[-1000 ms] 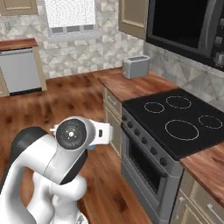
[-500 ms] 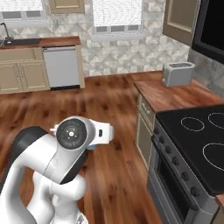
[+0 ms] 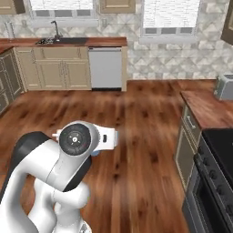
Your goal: Move the drinks to the dining counter.
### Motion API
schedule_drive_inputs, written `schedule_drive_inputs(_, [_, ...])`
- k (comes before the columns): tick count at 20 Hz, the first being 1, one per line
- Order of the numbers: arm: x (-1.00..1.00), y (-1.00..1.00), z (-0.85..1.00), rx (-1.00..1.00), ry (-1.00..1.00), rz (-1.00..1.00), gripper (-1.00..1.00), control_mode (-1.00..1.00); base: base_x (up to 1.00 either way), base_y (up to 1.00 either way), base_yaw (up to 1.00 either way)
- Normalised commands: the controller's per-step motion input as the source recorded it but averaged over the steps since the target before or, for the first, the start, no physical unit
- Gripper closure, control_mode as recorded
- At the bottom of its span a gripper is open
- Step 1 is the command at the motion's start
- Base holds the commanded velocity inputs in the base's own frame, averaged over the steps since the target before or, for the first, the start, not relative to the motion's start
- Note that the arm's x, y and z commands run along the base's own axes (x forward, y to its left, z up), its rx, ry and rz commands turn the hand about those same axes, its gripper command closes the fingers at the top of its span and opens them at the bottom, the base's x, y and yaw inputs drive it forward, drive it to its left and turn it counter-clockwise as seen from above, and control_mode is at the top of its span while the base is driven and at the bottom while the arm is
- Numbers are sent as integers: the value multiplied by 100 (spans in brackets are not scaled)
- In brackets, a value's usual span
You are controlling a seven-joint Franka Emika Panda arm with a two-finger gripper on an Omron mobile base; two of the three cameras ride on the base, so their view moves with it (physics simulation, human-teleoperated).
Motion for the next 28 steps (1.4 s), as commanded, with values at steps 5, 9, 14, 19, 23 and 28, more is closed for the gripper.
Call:
schedule_drive_inputs(5, [0, 0, 0, 0, 0, 0, 100, 100, 18, 49, 39])
schedule_drive_inputs(9, [0, 0, 0, 0, 0, 0, 100, 100, 18, 42, 40])
schedule_drive_inputs(14, [0, 0, 0, 0, 0, 0, 100, 100, 24, 50, 38])
schedule_drive_inputs(19, [0, 0, 0, 0, 0, 0, 100, 100, 45, 54, 35])
schedule_drive_inputs(23, [0, 0, 0, 0, 0, 0, 100, 100, 60, 57, 30])
schedule_drive_inputs(28, [0, 0, 0, 0, 0, 0, 100, 100, 67, 59, 25])
